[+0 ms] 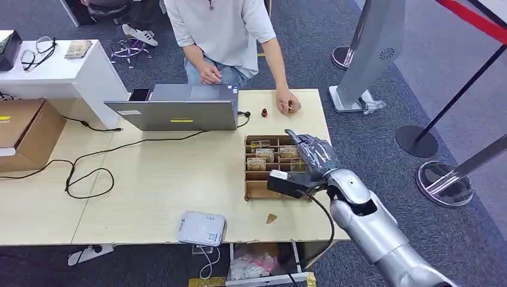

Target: Pass the card to the sensor for recognition and then transmit it.

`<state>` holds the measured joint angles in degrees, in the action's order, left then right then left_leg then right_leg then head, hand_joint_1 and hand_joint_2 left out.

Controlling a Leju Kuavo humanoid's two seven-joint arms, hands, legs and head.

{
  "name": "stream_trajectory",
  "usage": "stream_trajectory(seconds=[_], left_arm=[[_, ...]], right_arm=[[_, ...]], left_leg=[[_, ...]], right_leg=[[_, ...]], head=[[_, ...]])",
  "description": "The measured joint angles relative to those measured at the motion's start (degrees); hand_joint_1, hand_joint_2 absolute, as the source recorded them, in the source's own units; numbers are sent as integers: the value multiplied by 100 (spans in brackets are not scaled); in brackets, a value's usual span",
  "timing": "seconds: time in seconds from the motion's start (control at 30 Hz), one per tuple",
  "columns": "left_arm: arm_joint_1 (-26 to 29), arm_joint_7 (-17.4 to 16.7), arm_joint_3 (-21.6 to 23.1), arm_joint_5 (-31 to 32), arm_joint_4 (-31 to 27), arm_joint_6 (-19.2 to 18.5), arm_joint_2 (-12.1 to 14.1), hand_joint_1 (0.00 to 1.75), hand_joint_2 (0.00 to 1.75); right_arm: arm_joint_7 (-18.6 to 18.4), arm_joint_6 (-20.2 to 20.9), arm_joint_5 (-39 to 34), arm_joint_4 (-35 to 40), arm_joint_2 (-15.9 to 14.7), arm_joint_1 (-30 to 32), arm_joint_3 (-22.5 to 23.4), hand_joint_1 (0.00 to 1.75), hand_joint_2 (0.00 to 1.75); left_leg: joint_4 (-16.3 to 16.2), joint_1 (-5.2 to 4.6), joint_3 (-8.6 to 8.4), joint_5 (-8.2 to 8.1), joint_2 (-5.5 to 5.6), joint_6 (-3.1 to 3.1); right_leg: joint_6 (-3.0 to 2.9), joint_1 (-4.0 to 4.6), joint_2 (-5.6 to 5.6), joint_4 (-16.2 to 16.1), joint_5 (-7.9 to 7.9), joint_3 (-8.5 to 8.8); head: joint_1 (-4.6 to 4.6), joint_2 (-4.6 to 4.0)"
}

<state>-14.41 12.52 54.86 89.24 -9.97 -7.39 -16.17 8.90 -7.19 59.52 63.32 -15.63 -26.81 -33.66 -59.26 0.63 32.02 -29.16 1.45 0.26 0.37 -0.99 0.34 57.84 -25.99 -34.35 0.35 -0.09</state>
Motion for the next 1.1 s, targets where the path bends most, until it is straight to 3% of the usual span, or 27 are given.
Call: stream_trajectory(seconds=[0.93,1.0,1.1], left_arm=[[-26,-118,98,-409,-2,-581,11,0,0],[-26,-118,98,-453,-2,-608,13,0,0],[-6,-85,98,-634,-2,-704,22,0,0]], right_arm=[[-46,118,66,-68,-90,108,234,0,175],[-41,120,66,-81,-90,101,234,12,175],[-41,120,57,-90,-92,93,234,14,175]], left_leg=[[0,0,6,1,21,0],[0,0,6,1,21,1],[0,0,6,1,20,1]], right_leg=[[1,-1,-14,0,0,1],[1,-1,-14,0,0,1],[1,-1,-14,0,-1,0]], head=[[0,0],[-2,0],[0,0]])
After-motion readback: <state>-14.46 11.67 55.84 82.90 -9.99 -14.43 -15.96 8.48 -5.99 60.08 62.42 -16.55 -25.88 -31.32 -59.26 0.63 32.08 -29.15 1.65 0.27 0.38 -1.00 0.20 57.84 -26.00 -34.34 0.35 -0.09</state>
